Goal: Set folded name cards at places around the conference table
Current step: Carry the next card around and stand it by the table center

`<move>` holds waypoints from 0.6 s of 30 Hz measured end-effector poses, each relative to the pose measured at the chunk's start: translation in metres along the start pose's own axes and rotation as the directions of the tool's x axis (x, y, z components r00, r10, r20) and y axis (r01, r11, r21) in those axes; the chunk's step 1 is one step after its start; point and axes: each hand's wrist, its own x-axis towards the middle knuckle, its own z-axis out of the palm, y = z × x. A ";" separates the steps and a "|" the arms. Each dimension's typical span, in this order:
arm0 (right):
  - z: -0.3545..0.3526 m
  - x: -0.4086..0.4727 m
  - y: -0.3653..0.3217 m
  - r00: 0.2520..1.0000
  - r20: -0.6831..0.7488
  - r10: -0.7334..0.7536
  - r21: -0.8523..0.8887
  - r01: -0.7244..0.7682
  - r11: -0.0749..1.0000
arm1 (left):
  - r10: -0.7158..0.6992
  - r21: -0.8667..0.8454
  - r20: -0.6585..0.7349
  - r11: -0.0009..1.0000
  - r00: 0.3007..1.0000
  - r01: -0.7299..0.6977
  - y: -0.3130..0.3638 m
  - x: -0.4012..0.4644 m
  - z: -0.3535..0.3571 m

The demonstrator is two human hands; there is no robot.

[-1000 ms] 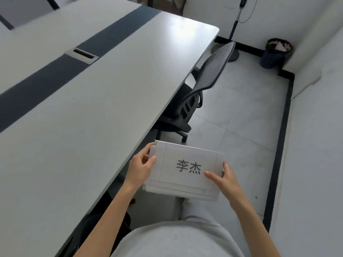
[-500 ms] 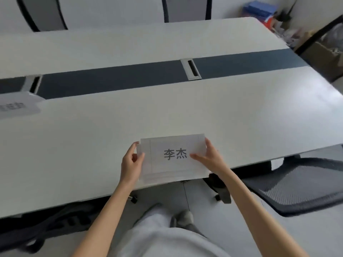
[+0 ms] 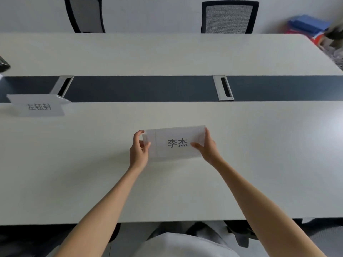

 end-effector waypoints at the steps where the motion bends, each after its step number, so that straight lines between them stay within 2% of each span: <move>1: 0.002 0.003 0.003 1.000 -0.009 0.004 -0.005 -0.004 1.000 | 0.005 0.012 0.012 1.000 1.000 -0.006 -0.002 0.004 0.002; 7: 0.006 0.012 0.017 0.998 -0.057 0.006 0.001 -0.006 1.000 | 0.034 0.023 0.045 0.999 0.998 -0.035 -0.006 0.013 0.010; 12: -0.007 0.014 0.024 0.997 -0.046 -0.059 -0.079 0.055 0.995 | 0.049 0.068 0.105 0.996 0.993 -0.056 -0.009 0.009 0.006; 14: -0.018 0.014 0.027 0.997 -0.042 -0.067 -0.112 0.062 0.992 | 0.110 0.114 0.095 0.986 0.989 -0.121 -0.009 0.011 0.002; 17: -0.031 0.020 0.024 0.983 -0.009 -0.182 -0.140 0.179 0.974 | 0.236 0.179 0.108 0.951 0.966 -0.252 0.001 0.021 -0.001; 18: -0.033 0.023 0.022 0.979 -0.006 -0.204 -0.130 0.201 0.971 | 0.238 0.176 0.116 0.950 0.964 -0.256 0.004 0.027 -0.002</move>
